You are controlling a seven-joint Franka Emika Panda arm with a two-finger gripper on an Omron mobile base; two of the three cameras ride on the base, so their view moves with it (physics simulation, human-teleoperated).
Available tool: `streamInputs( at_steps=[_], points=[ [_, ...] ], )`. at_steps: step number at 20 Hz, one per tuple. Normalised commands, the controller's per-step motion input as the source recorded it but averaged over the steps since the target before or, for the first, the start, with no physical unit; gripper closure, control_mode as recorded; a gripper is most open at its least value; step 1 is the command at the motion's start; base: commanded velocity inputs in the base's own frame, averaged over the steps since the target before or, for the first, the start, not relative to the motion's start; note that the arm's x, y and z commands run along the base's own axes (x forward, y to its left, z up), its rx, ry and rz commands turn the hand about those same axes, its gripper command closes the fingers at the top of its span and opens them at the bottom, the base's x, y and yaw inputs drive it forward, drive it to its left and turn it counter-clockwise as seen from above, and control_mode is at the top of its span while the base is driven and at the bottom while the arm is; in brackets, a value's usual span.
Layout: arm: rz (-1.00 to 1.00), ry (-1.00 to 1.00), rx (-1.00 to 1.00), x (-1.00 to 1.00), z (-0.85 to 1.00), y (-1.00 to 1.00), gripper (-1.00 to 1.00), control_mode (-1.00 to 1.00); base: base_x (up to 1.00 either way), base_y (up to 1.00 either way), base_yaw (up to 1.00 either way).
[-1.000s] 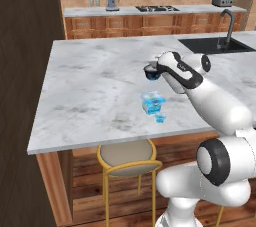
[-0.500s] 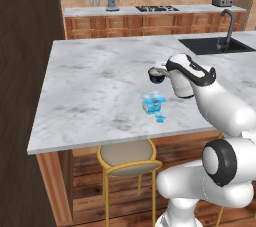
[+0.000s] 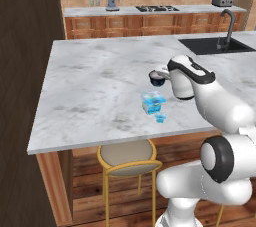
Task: Stack the yogurt containers by placing the smaller containers on top of the larger containers.
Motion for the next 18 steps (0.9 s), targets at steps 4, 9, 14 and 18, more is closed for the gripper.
streamInputs(
  at_steps=[4,9,14,18],
  points=[
    [0.00,0.00,0.01,0.10,-0.13,-0.29,1.00,-1.00,0.00,0.00,0.00],
    [0.00,0.00,0.00,0.21,-0.13,-0.23,1.00,-1.00,0.00,0.00,0.00],
    [0.00,0.00,0.01,0.02,-0.02,-0.03,1.00,-1.00,0.00,0.00,0.00],
    [0.00,0.00,0.00,0.02,-0.16,0.00,1.00,-1.00,0.00,0.00,0.00]
  ],
)
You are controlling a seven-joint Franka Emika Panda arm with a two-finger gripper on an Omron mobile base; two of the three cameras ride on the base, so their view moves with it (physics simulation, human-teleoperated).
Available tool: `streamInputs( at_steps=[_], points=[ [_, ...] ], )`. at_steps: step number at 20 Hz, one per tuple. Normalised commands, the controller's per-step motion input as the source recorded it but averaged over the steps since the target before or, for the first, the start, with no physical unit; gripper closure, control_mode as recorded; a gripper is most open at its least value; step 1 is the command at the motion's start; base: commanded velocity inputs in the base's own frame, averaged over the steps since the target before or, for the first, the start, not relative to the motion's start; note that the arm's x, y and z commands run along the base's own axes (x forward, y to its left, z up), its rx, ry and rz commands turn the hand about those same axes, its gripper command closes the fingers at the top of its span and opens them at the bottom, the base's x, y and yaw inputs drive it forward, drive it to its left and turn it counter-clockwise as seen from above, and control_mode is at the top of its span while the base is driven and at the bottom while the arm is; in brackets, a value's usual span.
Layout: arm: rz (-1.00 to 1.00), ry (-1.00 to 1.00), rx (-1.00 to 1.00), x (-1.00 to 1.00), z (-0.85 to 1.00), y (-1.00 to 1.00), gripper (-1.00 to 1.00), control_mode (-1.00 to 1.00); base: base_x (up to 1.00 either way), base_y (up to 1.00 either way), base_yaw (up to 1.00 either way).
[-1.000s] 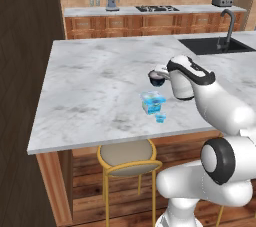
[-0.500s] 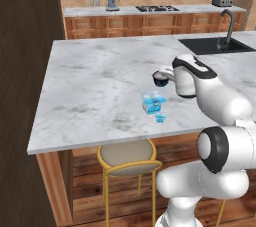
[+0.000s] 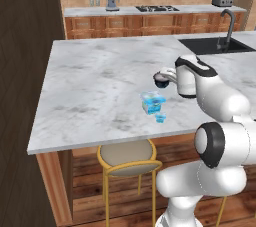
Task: Stack the yogurt containers by placing the smaller containers on top of the larger containers.
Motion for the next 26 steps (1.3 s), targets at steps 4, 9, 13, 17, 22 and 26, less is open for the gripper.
streamInputs(
  at_steps=[4,9,13,17,22,26],
  points=[
    [0.00,0.00,0.00,0.06,-0.22,0.00,1.00,-1.00,0.00,0.00,0.00],
    [0.00,0.00,0.00,0.12,-0.18,0.00,1.00,-1.00,0.00,0.00,0.00],
    [0.00,0.00,0.00,0.12,-0.23,0.00,1.00,-1.00,0.00,0.00,0.00],
    [0.00,0.00,0.00,0.13,-0.23,0.00,1.00,-1.00,0.00,0.00,0.00],
    [0.00,0.00,0.00,0.11,-0.24,0.00,1.00,-1.00,0.00,0.00,0.00],
    [0.00,0.00,0.00,0.23,-0.24,-0.02,1.00,-1.00,0.00,0.00,0.00]
  ],
)
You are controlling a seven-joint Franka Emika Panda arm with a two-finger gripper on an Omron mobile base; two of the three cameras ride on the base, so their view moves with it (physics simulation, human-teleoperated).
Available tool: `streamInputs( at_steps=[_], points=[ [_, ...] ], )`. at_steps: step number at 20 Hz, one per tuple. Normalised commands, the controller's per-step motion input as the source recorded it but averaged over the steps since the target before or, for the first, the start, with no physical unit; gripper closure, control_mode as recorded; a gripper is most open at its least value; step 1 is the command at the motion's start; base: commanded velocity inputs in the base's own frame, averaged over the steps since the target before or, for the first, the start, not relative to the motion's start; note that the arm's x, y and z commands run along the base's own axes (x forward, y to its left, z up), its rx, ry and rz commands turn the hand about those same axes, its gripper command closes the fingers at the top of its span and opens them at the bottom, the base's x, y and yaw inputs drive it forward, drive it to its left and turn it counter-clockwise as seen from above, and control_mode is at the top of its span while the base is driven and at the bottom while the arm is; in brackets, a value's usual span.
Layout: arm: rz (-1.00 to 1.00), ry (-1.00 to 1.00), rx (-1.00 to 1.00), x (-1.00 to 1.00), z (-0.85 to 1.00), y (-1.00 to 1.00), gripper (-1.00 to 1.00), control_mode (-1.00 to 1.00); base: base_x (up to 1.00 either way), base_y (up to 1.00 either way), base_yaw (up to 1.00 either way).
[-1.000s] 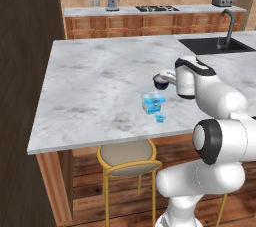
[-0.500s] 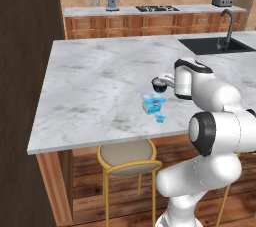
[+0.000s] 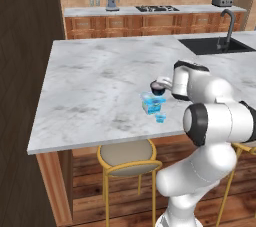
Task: Stack the yogurt containers by placing the smaller containers on top of the larger containers.
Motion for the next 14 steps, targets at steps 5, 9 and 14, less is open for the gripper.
streamInputs(
  at_steps=[5,9,14],
  points=[
    [0.00,0.00,0.00,0.33,-0.22,-0.03,1.00,-1.00,0.00,0.00,0.00],
    [0.00,0.00,0.00,0.20,-0.20,-0.01,1.00,-1.00,0.00,0.00,0.00],
    [0.00,0.00,0.00,0.00,0.00,0.00,1.00,-1.00,0.00,0.00,0.00]
  ],
)
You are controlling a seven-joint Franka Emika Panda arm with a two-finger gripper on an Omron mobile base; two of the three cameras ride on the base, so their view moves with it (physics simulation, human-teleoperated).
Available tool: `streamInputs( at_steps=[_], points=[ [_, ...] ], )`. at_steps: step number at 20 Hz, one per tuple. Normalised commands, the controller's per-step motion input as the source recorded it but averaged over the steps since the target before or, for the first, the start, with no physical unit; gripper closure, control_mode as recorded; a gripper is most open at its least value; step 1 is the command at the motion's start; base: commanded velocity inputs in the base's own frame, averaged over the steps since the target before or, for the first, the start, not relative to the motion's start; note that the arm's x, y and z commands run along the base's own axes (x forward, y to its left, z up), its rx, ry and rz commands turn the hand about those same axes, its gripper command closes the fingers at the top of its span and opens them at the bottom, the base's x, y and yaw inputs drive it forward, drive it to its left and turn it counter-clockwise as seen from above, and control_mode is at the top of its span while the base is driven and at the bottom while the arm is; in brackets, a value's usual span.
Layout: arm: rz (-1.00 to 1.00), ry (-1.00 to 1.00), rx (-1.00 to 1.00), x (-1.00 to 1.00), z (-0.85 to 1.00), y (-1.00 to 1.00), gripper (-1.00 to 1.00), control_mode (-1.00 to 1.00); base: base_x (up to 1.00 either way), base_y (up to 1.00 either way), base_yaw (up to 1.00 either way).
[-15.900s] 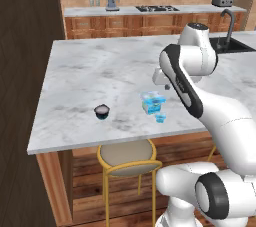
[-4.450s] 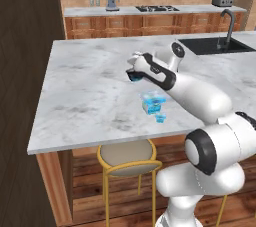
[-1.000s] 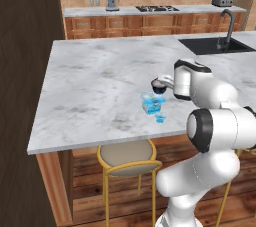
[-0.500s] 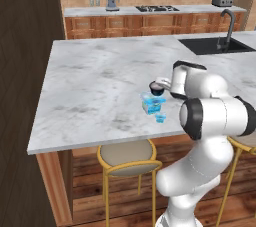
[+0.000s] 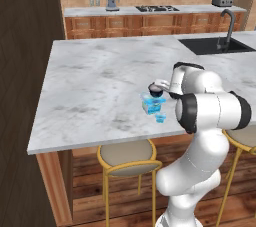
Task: Stack the yogurt containers by placing the smaller containers on top of the larger containers.
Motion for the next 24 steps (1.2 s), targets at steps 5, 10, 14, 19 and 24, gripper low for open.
streamInputs(
  at_steps=[5,10,14,19,24],
  points=[
    [0.00,0.00,0.00,0.09,-0.03,0.00,1.00,-1.00,0.00,0.00,0.00],
    [0.00,0.01,0.00,0.22,-0.05,0.00,1.00,-1.00,0.00,0.00,0.00],
    [0.00,0.02,0.01,0.14,-0.12,0.00,1.00,-1.00,0.00,0.00,0.00],
    [0.00,0.00,0.00,0.11,-0.06,0.00,1.00,-1.00,0.00,0.00,0.00],
    [0.00,0.00,0.00,0.05,-0.10,0.00,1.00,-1.00,0.00,0.00,0.00]
  ],
)
